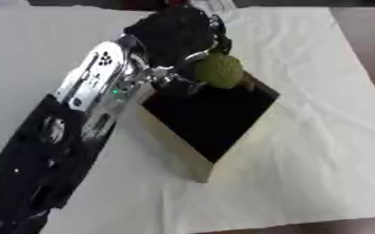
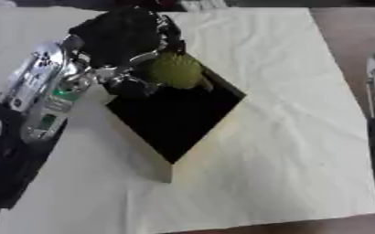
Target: Pick up objects on the table and place them in the box.
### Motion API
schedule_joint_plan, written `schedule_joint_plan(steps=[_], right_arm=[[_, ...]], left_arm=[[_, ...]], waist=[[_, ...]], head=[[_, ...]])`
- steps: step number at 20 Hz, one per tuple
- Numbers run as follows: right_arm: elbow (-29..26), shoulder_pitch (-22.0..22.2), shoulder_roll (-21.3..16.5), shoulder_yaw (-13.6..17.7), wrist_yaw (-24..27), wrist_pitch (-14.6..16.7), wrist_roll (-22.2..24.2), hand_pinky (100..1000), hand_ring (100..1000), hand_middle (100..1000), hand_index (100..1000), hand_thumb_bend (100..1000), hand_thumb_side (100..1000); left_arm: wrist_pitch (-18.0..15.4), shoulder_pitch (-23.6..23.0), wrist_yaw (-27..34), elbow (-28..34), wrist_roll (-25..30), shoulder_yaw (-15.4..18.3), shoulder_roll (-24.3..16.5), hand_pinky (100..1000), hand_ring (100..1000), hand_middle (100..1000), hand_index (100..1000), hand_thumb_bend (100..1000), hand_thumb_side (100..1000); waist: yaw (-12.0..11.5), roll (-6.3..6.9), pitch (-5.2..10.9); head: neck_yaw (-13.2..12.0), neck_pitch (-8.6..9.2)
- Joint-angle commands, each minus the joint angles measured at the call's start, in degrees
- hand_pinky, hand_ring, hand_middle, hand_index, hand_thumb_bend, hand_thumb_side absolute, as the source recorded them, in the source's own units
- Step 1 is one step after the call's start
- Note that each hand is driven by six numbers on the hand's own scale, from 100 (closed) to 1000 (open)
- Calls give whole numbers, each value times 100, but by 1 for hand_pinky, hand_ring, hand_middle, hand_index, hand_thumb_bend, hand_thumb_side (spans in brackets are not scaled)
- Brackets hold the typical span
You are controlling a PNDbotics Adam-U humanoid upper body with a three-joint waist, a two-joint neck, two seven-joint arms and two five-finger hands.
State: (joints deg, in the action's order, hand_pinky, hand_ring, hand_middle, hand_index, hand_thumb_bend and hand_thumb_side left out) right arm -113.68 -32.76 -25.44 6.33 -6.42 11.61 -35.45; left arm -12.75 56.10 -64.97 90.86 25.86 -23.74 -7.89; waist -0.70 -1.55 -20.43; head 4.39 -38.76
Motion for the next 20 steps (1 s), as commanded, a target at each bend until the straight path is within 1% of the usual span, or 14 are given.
schedule_joint_plan(steps=[1,4,8,11,15,16,17,18,20], right_arm=[[-91,-35,-188,73,-37,-14,-25,818,684,668,820,303,599],[-91,-14,-214,81,-45,-33,-32,818,684,668,820,303,599],[-91,-37,-209,75,-46,-33,-30,818,684,668,820,303,599],[-91,-65,-191,68,-48,-42,-26,818,684,668,820,303,599],[-91,-86,-163,62,-42,-49,-23,818,683,667,820,303,599],[-91,-89,-158,62,-41,-49,-23,818,683,667,819,303,599],[-91,-91,-155,63,-40,-48,-22,818,683,667,819,303,599],[-91,-90,-154,63,-41,-47,-22,818,683,667,819,302,599],[-91,-82,-154,67,-44,-49,-25,819,682,667,819,303,599]], left_arm=[[289,-39,158,100,-85,64,119,307,419,375,587,118,100],[512,-208,211,-40,-100,41,207,326,432,388,587,127,100],[612,-317,263,-422,61,40,274,331,436,393,591,136,100],[597,-321,316,-708,109,37,311,337,441,399,598,144,100],[476,-323,299,-969,124,-1,372,360,459,420,622,175,100],[425,-322,271,-1015,141,-17,379,392,483,451,656,251,100],[361,-322,234,-1055,178,-26,383,401,491,459,666,225,132],[299,-325,186,-1081,212,-27,380,508,580,567,781,311,232],[171,-329,41,-1088,247,-15,371,560,647,637,843,364,288]], waist=[[12,-27,103],[9,-46,86],[3,-51,78],[7,-62,67],[17,-87,43],[18,-90,41],[18,-93,40],[17,-93,41],[12,-92,42]], head=[[51,-27],[86,7],[110,45],[108,50],[98,51],[97,48],[98,47],[100,47],[109,47]])
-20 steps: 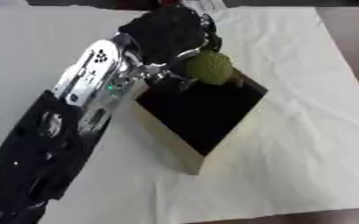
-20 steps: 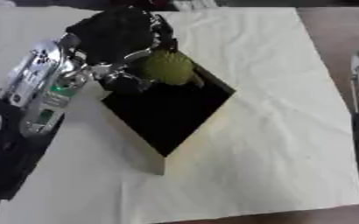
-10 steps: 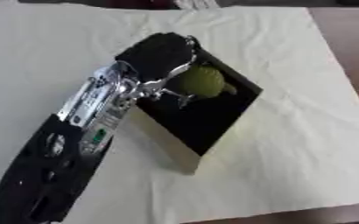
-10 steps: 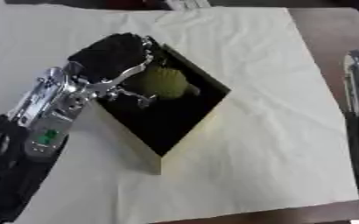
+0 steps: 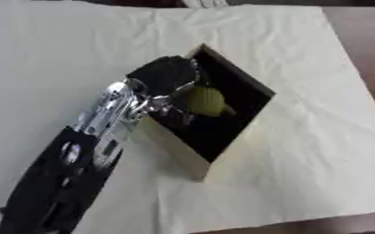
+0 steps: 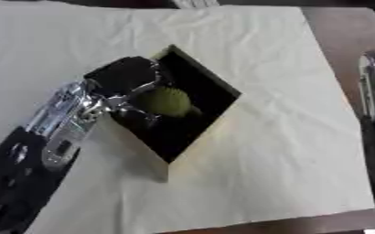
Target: Pick up objects on the table and place them in the box.
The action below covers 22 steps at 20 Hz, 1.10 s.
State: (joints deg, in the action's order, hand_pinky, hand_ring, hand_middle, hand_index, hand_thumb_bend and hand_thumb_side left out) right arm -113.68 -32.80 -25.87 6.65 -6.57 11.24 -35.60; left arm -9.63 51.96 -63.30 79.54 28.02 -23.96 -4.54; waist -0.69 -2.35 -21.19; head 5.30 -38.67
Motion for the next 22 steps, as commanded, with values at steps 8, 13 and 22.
schedule_joint_plan(steps=[8,13,22], right_arm=[[-91,-66,-106,37,-32,-27,-14,819,682,665,819,300,600],[-91,-69,-118,46,-38,-29,-18,819,682,665,819,298,599],[-91,-54,-158,106,-82,-28,-92,819,681,665,819,298,594]], left_arm=[[-339,113,-673,244,-10,147,-25,660,775,780,937,592,452],[-343,167,-606,531,-17,285,-118,639,756,759,920,525,436],[189,399,450,1999,-359,730,-562,538,655,646,847,363,361]], waist=[[-4,-14,127],[-15,-20,138],[-33,-13,150]], head=[[77,48],[96,61],[115,39]])
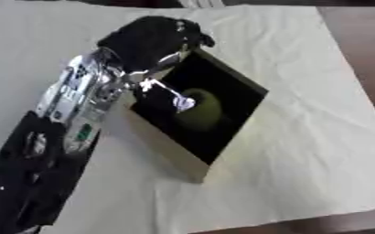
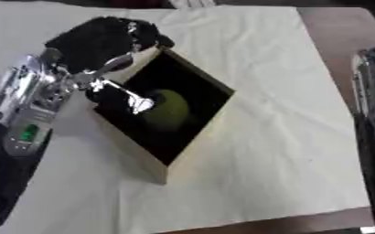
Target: Pick up objects on the table and place them in the box.
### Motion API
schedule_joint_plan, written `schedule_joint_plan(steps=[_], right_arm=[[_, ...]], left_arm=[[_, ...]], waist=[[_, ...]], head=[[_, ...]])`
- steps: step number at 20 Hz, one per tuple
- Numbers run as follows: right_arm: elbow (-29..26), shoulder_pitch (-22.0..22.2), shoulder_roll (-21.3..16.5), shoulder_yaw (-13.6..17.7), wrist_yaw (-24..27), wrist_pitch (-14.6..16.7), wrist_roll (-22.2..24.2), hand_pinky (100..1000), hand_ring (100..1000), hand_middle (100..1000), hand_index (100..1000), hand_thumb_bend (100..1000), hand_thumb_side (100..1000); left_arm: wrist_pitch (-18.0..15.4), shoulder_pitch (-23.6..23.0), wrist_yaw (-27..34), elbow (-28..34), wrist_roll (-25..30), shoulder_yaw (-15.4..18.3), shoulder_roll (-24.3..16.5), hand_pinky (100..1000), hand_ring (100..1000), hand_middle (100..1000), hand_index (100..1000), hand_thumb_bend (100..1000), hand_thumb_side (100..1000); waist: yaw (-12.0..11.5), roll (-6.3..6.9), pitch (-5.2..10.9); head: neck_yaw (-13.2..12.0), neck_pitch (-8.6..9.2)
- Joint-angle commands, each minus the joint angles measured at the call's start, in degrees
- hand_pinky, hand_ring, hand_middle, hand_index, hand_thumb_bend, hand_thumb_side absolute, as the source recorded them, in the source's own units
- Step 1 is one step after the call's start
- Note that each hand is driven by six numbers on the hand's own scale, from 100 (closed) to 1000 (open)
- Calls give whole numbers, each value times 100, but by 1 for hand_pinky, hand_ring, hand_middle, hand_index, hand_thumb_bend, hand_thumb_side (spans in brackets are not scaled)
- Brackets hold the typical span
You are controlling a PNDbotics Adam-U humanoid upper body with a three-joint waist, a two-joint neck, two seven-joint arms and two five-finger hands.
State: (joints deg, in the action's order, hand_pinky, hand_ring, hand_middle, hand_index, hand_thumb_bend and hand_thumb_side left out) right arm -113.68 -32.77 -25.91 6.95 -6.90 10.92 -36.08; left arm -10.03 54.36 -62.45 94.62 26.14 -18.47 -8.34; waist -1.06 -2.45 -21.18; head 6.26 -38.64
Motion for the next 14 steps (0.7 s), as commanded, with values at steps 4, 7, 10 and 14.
schedule_joint_plan(steps=[4,7,10,14], right_arm=[[-91,-24,-173,115,-84,9,-113,818,681,665,819,300,593],[-91,-4,-213,135,-116,26,-147,818,681,665,819,300,592],[-91,-6,-244,150,-147,55,-169,817,681,665,819,299,591],[-91,12,-296,173,-182,79,-201,817,680,665,819,300,591]], left_arm=[[728,63,1368,1210,-844,469,-563,522,613,596,800,336,334],[994,-201,2052,1581,-1452,741,-954,508,597,577,777,363,337],[1231,-543,2661,1848,-2084,1096,-1360,497,583,561,754,388,344],[1506,-1107,3349,1989,-3072,1686,-1978,491,580,559,738,401,354]], waist=[[-39,25,157],[-98,48,162],[-148,55,150],[-216,58,107]], head=[[59,25],[117,-12],[149,-8],[176,24]])
